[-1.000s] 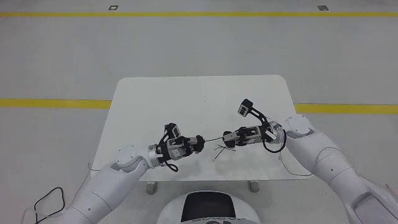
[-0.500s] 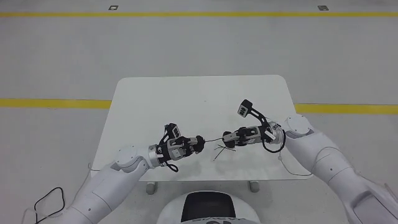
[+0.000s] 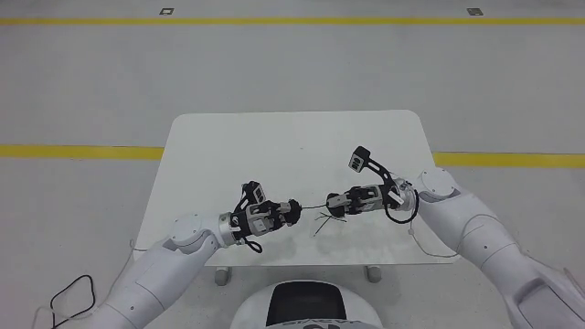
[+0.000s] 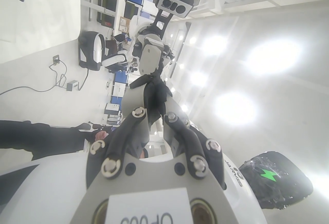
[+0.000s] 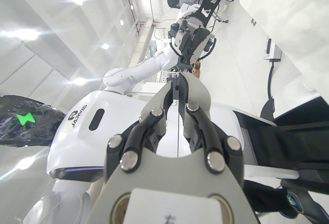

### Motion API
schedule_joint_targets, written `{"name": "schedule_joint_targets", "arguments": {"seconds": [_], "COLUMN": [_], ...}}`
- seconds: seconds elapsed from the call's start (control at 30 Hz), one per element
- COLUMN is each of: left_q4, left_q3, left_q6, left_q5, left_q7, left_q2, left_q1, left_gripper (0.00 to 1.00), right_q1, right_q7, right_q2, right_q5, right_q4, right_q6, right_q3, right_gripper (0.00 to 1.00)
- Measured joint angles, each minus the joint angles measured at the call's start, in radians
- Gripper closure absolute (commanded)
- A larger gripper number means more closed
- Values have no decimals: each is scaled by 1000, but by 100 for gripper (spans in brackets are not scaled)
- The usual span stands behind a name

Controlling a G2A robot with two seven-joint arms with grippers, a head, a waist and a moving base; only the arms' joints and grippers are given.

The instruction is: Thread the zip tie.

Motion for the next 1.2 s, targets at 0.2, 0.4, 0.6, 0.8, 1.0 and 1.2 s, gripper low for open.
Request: {"name": "schedule_joint_targets", "arguments": {"seconds": [0.2,0.4,0.6,0.8,1.0,1.2], "left_q4": [1,2,1,3,3,3], "left_q3": [-1,-1,-2,-2,-3,-6], "left_q6": [-1,0,1,2,1,0], "left_q5": [1,3,3,4,3,0], "left_q7": [-1,-3,0,0,2,3], "left_q2": [-1,-1,-2,-3,-4,-4], "left_q1": [0,0,1,1,1,3], "left_gripper": [100,100,100,100,94,0], "right_q1": [0,1,5,7,10,12], "right_q7": [0,0,0,0,0,0], "right_q2": [-1,-2,-4,-5,-7,-8], "right_q5": [1,1,-1,-3,-4,-1], "right_q4": [3,8,14,19,26,30], "right_q6": [0,0,0,0,0,0], "right_q3": [2,0,-4,-6,-9,-10], "right_gripper": [91,91,93,100,100,100]}}
